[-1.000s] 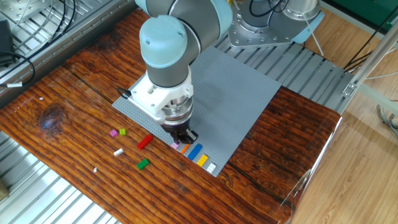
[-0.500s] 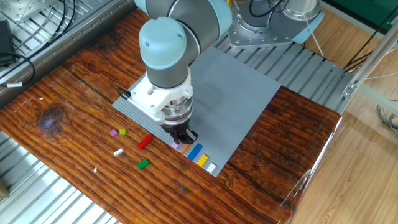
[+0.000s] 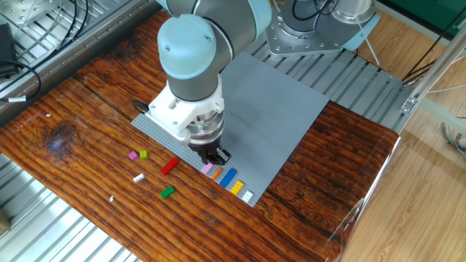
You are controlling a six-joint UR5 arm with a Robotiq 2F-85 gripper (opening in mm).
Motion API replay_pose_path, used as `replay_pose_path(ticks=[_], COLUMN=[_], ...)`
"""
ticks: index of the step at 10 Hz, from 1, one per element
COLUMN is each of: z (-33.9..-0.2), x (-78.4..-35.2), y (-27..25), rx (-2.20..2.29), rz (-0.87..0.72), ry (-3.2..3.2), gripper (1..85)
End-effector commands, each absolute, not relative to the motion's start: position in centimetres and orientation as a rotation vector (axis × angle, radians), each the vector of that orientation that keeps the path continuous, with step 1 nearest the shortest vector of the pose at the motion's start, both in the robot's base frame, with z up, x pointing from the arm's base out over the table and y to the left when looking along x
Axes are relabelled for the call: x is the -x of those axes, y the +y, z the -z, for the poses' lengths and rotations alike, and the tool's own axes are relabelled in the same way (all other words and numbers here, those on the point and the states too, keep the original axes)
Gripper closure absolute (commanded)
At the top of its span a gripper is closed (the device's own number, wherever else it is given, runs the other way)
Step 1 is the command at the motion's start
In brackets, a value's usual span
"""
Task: Build with small Lego blocks
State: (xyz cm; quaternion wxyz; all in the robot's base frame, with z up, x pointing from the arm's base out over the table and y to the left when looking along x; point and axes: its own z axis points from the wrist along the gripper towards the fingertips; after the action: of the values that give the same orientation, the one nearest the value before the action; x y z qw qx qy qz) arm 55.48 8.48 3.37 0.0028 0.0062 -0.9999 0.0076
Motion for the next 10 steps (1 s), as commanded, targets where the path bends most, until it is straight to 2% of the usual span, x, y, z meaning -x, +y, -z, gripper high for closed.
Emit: replay_pose_path(ticks=[1, 2, 3, 5, 9, 10], z=[-4.8, -5.3, -5.7, -4.9, -5.6, -5.5], x=[-59.9, -61.1, -63.3, -63.8, -67.0, -67.4], y=[9.7, 10.5, 10.4, 12.0, 8.9, 10.6], rx=[-0.048, -0.061, -0.090, -0.125, -0.228, -0.139], rz=[-0.021, -0.017, -0.092, -0.022, -0.088, 0.040], ry=[-3.243, -3.258, -3.307, -3.271, -3.301, -3.321], gripper=[84.7, 84.7, 84.7, 84.7, 84.7, 84.7])
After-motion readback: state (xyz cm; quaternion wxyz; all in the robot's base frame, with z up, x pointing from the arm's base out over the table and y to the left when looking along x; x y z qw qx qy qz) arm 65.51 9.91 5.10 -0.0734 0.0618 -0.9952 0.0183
